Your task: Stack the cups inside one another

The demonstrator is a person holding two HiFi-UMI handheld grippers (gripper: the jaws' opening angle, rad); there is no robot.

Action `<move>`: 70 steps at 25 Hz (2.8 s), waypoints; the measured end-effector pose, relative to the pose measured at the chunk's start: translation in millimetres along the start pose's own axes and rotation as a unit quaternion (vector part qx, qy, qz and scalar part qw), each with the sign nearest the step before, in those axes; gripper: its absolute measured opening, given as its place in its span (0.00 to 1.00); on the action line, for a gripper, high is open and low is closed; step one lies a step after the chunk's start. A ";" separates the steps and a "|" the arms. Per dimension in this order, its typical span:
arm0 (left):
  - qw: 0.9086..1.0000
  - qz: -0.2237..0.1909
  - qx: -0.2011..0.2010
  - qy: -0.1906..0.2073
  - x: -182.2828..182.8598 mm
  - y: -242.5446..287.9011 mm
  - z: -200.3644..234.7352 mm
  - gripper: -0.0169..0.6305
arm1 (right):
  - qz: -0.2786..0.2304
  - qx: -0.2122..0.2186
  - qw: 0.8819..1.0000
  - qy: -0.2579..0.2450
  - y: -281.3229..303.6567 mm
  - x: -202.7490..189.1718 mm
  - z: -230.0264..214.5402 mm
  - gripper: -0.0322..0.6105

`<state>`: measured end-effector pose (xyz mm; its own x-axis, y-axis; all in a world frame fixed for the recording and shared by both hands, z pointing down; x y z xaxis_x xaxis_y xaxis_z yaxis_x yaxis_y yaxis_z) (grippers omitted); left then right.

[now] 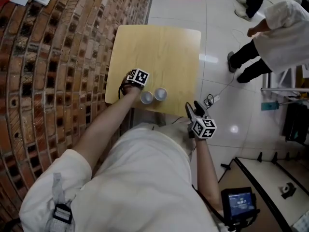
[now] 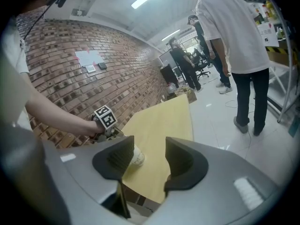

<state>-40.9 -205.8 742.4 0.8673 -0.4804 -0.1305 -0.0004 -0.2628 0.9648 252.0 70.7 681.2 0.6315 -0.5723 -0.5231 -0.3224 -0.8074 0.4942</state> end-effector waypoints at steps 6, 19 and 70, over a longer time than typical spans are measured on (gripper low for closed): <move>0.993 -0.078 -0.019 -0.085 -32.8 -13.8 18.5 0.10 | 0.003 0.007 1.000 -0.010 4.7 -0.9 9.3 0.38; 0.930 -0.274 -0.077 -0.231 -105.6 -34.6 20.0 0.10 | 0.031 0.010 0.999 -0.038 11.9 -8.7 38.2 0.37; 0.875 -0.451 0.000 -0.176 -184.5 -205.5 33.2 0.27 | -0.063 0.071 0.975 -0.203 31.9 92.0 175.8 0.37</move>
<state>-217.4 -91.0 560.7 0.3076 -0.3065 -0.9008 0.6054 -0.6674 0.4338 175.8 -32.9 526.8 0.3514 -0.4543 -0.8186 -0.3736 -0.8698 0.3223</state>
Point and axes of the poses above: the fingertips, and each gripper's own axes: y forward along the fingers, z to its left, x out of its top, the point moved 9 cm from there along -y, backward along the fingers, and after that the axes turned 15 degrees about y, right-handed, at the moved point
